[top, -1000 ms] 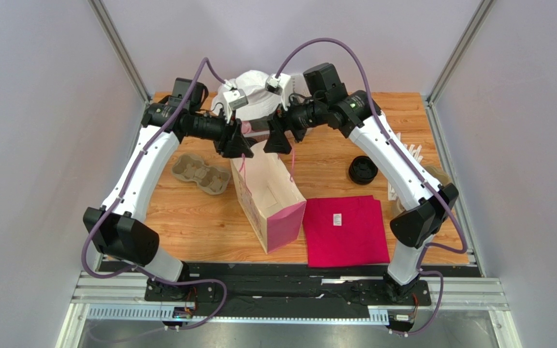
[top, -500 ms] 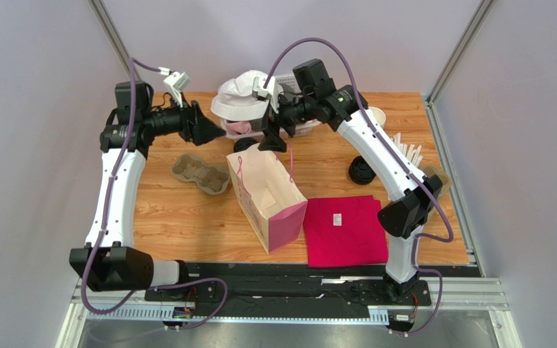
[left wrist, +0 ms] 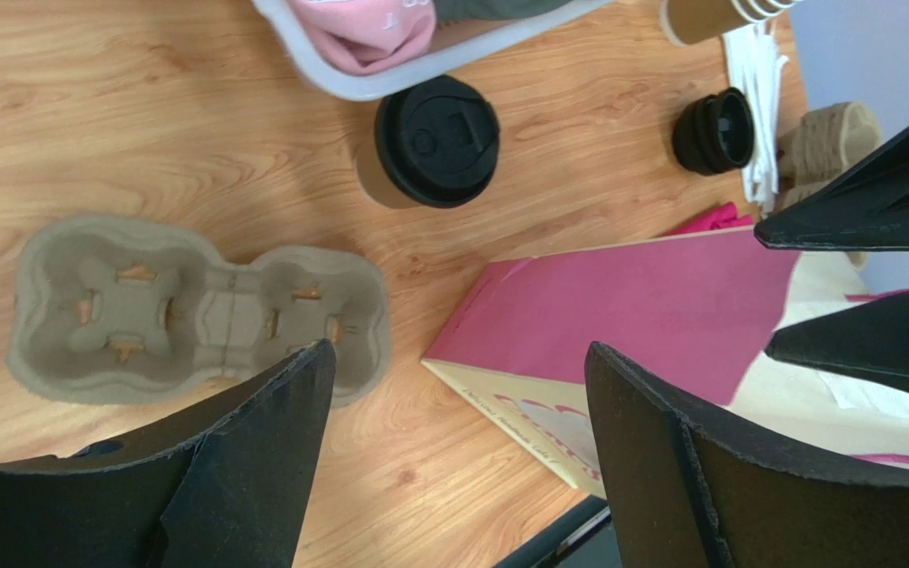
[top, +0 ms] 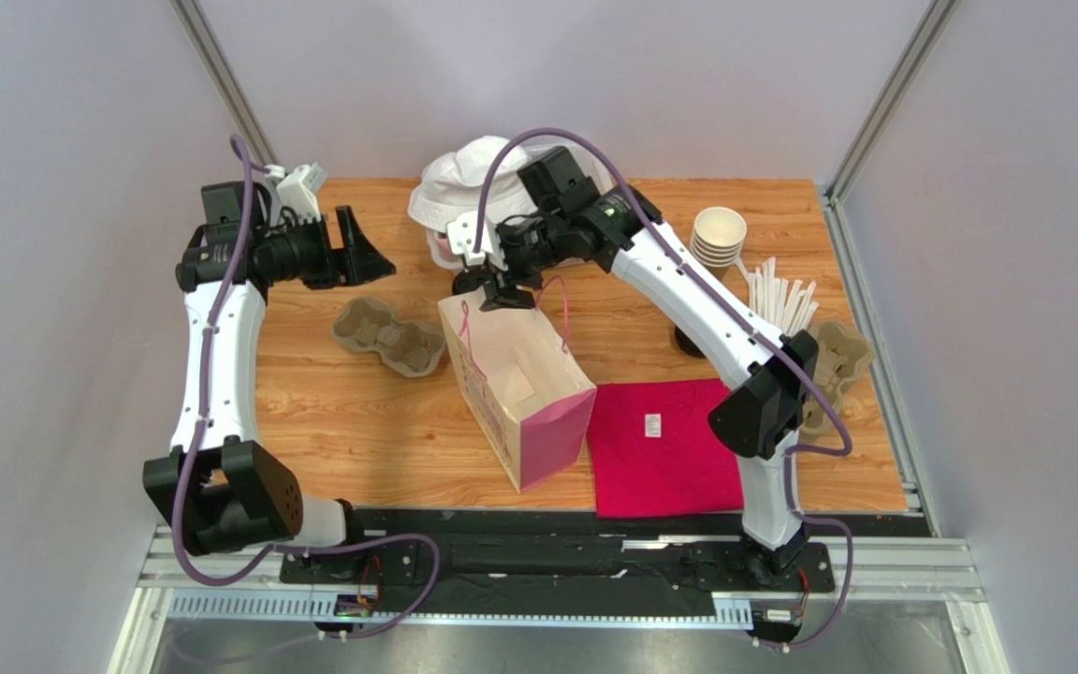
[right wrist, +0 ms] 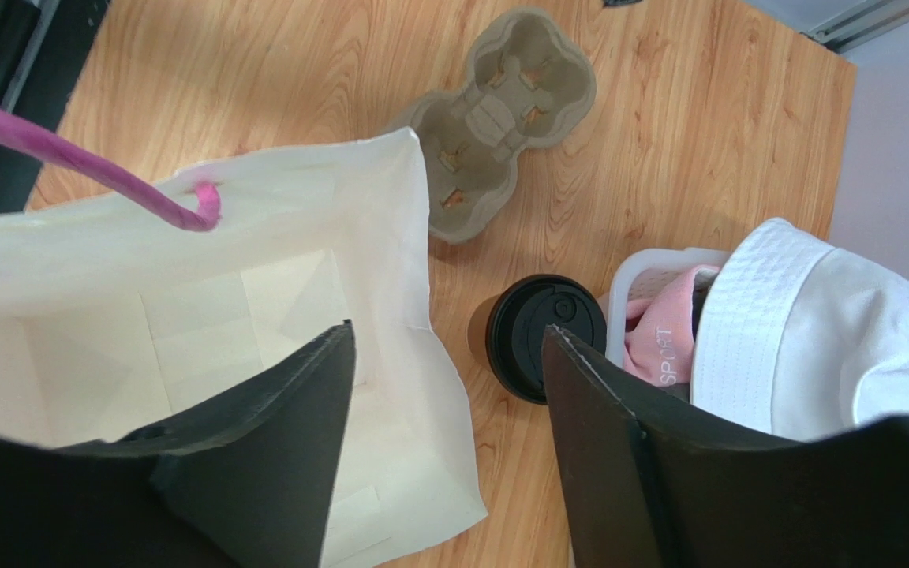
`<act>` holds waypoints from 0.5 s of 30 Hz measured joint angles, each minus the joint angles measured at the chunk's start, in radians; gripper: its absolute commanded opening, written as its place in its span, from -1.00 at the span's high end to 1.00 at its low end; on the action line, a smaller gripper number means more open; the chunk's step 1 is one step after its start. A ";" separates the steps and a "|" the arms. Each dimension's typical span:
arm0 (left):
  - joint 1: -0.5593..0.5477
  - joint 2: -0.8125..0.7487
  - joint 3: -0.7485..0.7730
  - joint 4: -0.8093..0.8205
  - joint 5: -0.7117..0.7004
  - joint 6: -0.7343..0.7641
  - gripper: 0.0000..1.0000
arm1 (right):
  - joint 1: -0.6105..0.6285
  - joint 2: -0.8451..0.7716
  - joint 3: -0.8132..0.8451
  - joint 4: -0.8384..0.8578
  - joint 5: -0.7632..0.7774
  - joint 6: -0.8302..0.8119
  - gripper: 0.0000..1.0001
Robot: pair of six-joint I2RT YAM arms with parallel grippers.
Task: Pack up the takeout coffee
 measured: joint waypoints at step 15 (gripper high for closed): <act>0.051 0.328 0.194 -0.103 -0.200 0.192 -0.98 | 0.005 0.042 0.069 -0.126 0.179 -0.052 1.00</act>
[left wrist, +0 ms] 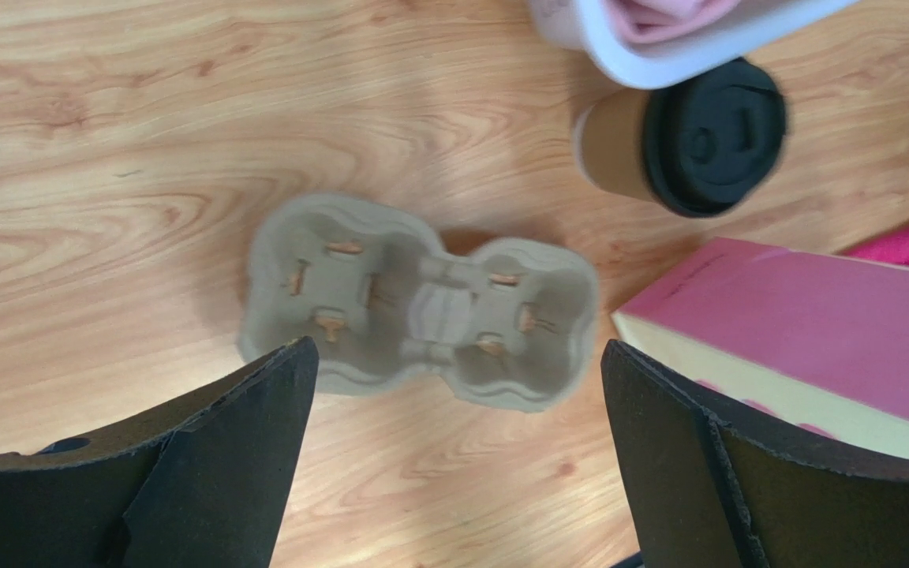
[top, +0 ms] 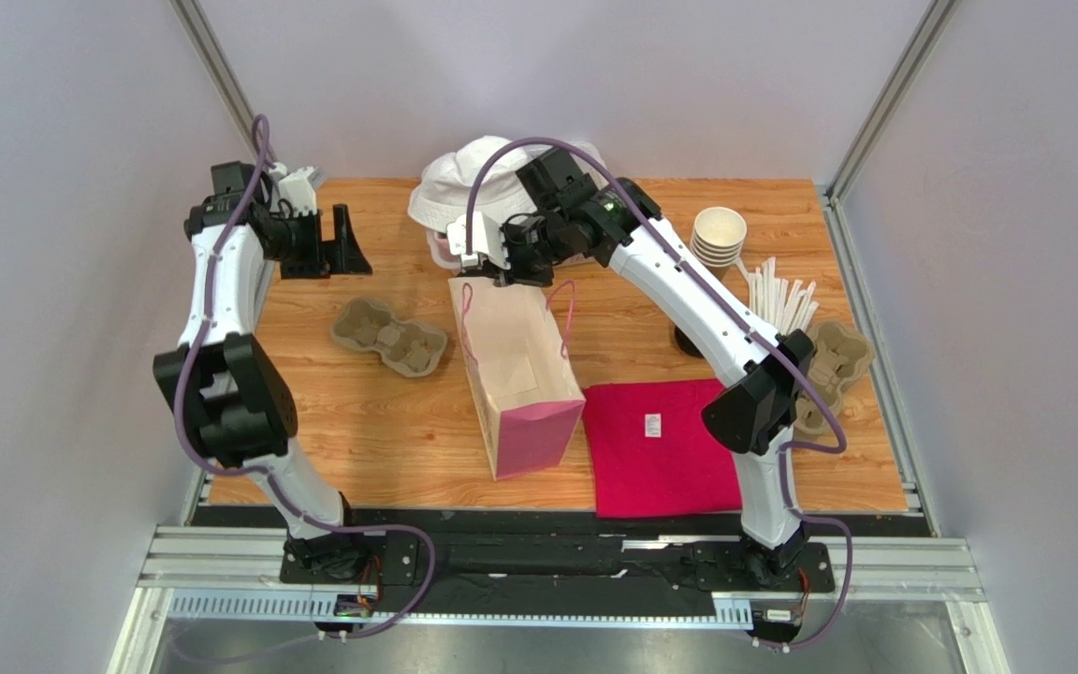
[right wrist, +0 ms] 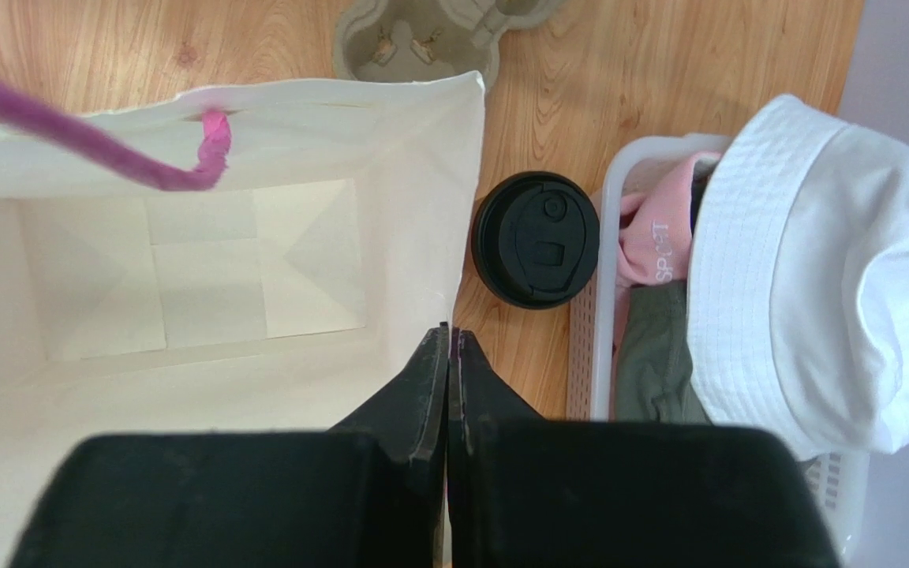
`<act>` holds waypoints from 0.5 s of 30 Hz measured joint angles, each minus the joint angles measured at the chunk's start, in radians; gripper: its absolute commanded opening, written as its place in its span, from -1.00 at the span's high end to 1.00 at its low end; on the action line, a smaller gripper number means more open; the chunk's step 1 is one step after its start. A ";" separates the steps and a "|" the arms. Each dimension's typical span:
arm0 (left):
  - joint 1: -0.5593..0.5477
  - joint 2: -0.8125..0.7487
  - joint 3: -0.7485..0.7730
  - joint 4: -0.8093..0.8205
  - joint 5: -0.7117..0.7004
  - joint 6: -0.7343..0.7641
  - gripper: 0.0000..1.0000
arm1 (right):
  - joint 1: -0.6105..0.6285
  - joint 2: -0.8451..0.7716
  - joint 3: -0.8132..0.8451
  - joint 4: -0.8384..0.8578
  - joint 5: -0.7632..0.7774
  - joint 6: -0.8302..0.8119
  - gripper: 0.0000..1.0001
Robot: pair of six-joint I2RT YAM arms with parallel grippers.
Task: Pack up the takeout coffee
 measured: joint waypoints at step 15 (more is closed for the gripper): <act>0.095 0.309 0.075 -0.033 0.008 0.206 -0.47 | -0.014 -0.010 -0.006 -0.034 0.074 0.287 1.00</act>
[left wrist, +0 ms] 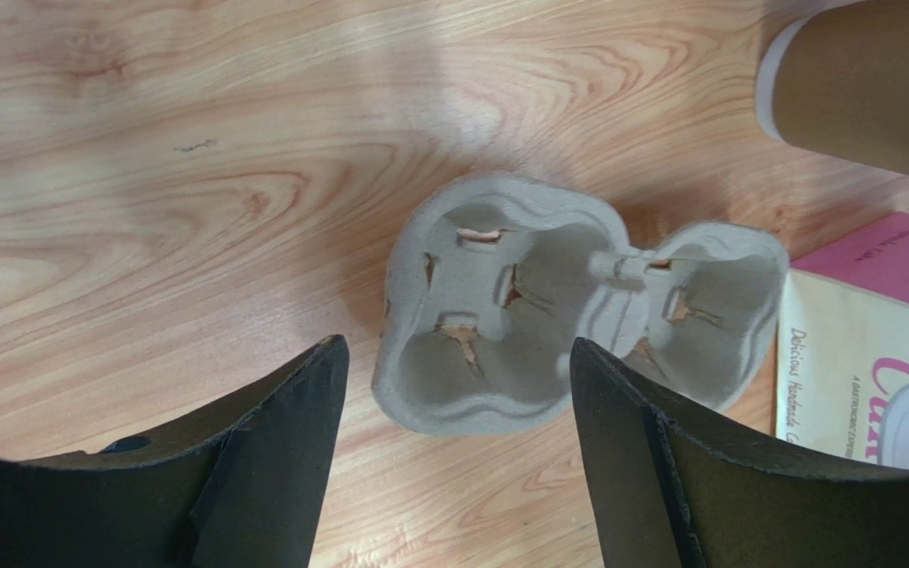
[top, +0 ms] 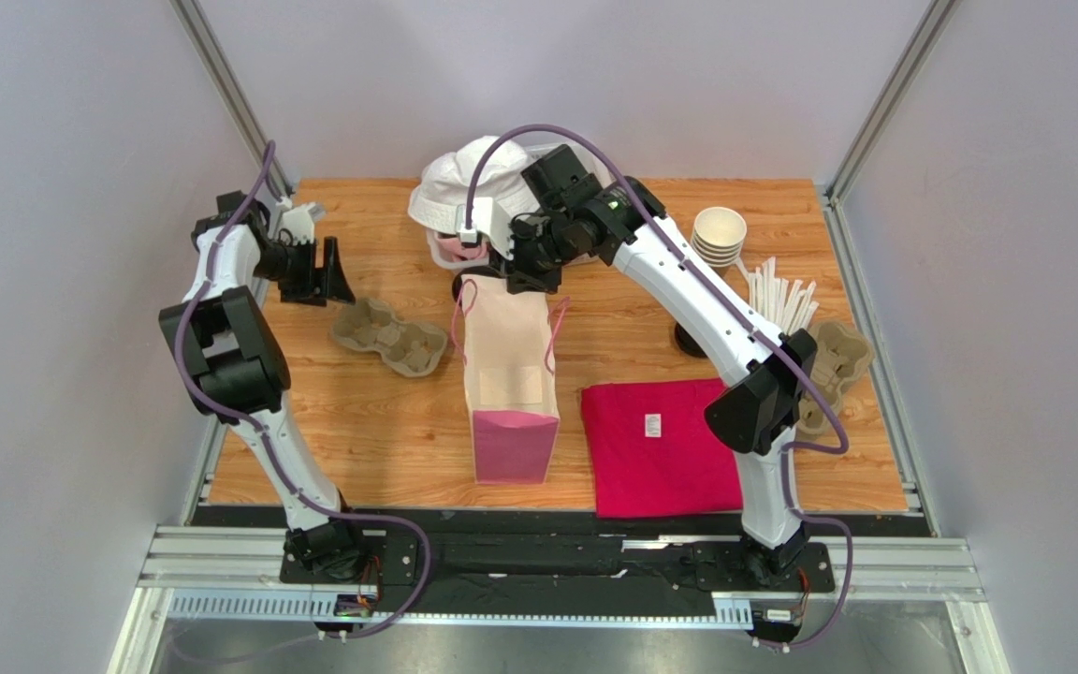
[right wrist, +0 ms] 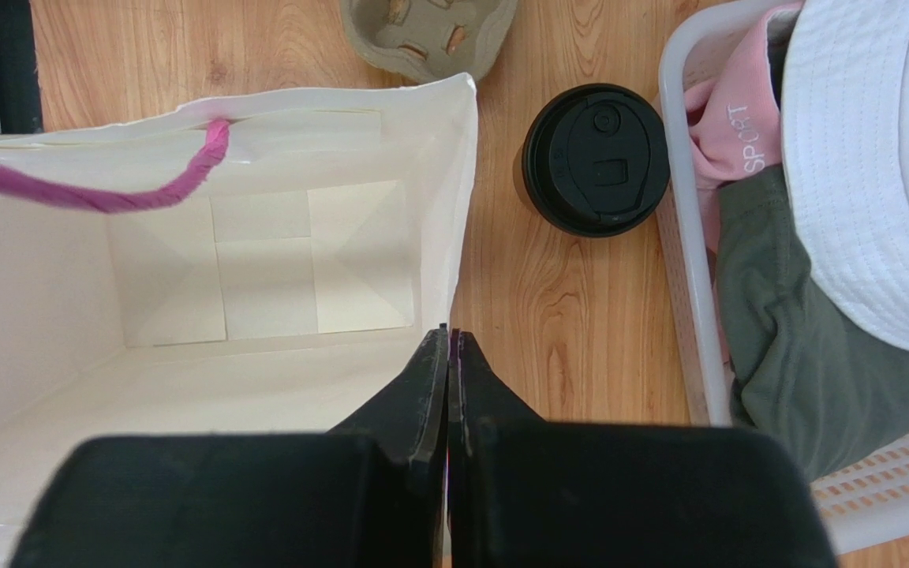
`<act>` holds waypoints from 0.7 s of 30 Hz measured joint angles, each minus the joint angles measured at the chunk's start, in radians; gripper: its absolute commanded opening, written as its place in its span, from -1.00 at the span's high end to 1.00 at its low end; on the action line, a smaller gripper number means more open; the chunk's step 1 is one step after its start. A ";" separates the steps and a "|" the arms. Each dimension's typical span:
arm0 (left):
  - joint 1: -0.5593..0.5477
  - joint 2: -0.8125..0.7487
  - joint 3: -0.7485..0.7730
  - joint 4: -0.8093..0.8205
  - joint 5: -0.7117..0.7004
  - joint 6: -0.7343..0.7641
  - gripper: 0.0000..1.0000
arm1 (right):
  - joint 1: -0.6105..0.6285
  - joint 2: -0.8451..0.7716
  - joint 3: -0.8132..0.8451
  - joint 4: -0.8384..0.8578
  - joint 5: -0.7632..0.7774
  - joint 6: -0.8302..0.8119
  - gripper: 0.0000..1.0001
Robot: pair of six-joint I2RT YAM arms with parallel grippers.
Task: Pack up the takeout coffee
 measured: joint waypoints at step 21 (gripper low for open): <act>0.050 0.064 -0.088 0.053 0.051 0.124 -0.05 | -0.015 -0.008 0.000 -0.035 -0.005 0.114 1.00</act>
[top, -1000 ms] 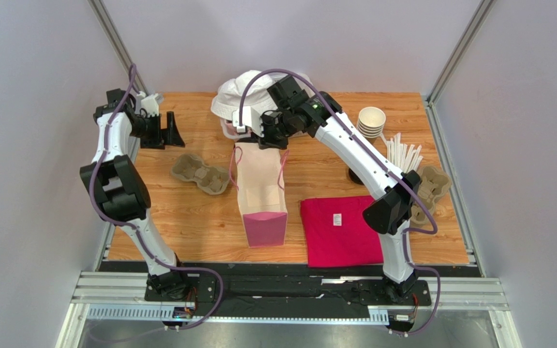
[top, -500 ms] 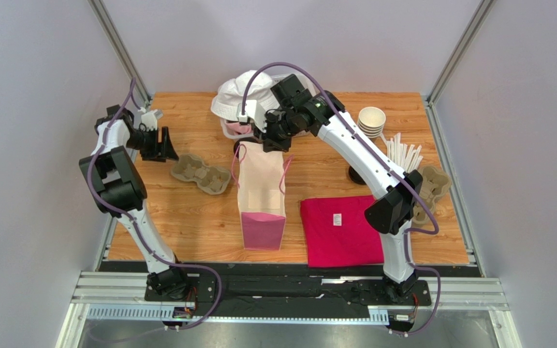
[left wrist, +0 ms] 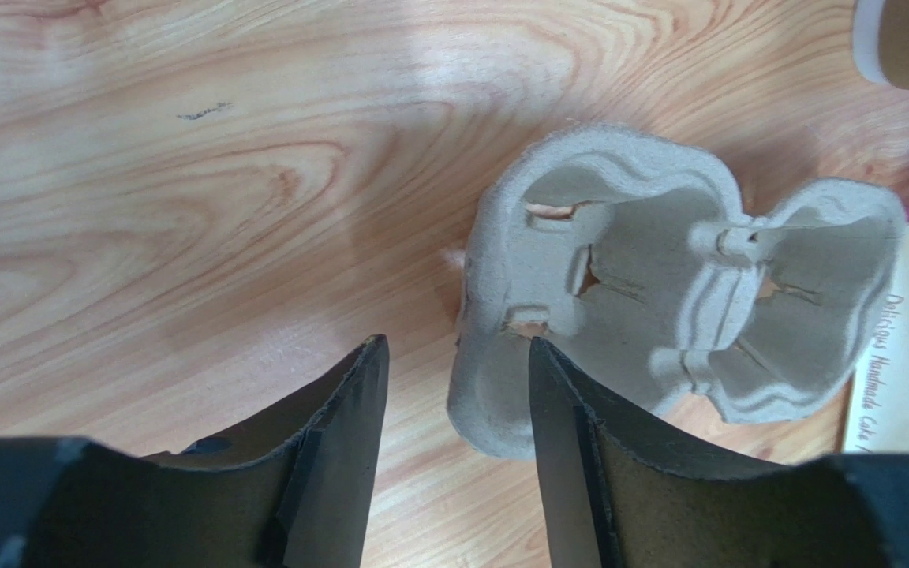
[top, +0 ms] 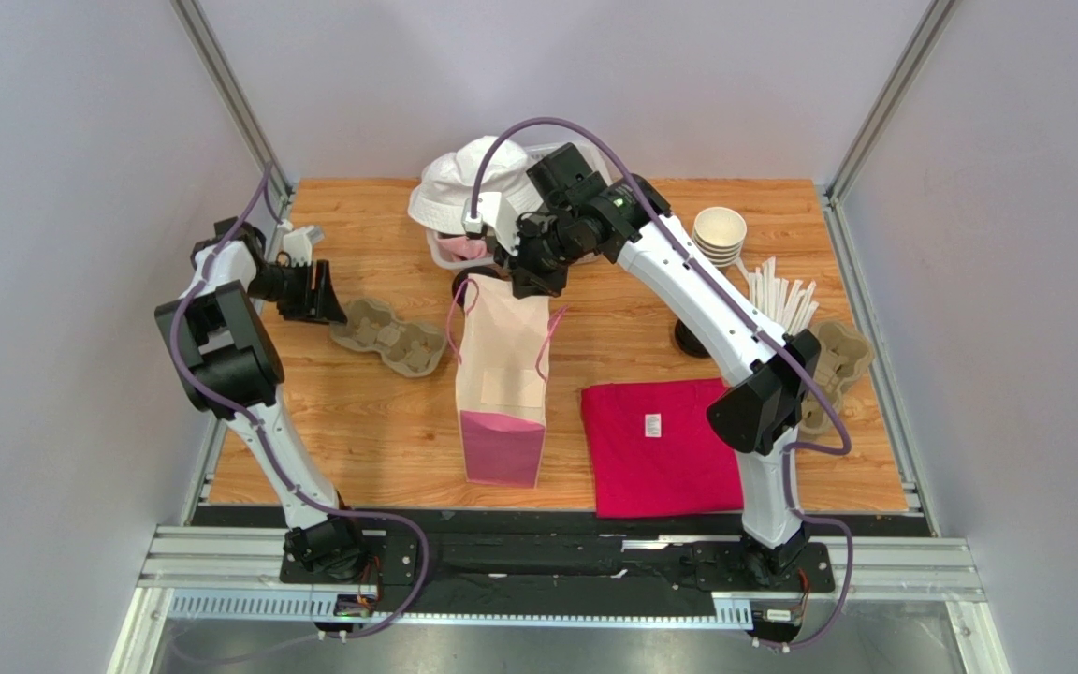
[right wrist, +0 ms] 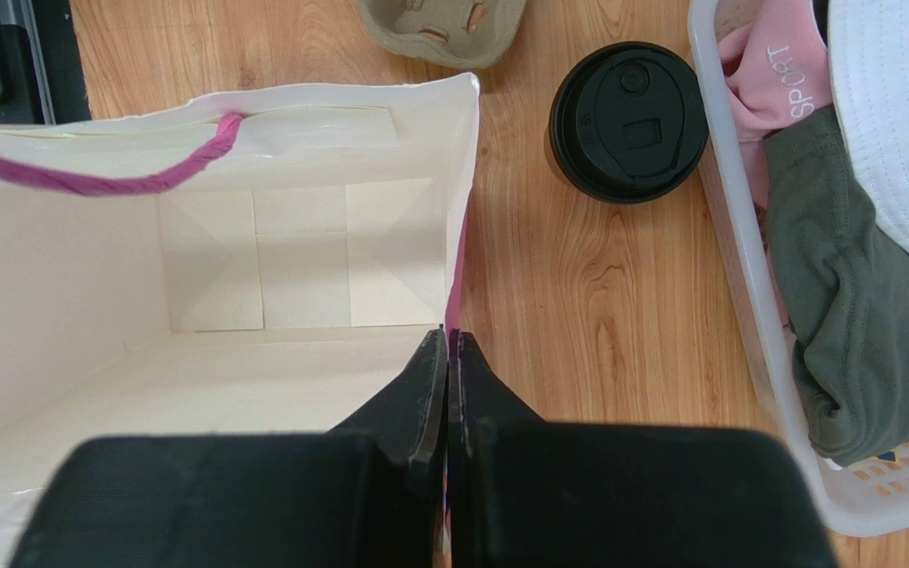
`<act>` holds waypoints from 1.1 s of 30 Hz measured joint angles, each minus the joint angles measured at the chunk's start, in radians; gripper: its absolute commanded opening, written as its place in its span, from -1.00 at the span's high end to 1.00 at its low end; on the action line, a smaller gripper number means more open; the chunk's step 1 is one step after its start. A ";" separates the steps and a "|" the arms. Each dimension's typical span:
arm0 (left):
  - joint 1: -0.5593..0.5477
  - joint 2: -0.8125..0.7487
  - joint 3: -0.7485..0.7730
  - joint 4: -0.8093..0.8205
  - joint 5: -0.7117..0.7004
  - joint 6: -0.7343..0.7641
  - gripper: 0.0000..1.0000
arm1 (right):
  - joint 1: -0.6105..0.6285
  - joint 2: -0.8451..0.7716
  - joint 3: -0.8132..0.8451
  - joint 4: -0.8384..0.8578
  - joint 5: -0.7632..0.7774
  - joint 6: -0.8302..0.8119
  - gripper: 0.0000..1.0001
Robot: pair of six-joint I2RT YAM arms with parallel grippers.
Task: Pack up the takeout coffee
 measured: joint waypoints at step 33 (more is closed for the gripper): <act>-0.085 -0.384 0.284 -0.095 0.088 0.061 1.00 | -0.028 -0.035 0.002 -0.011 -0.002 0.093 1.00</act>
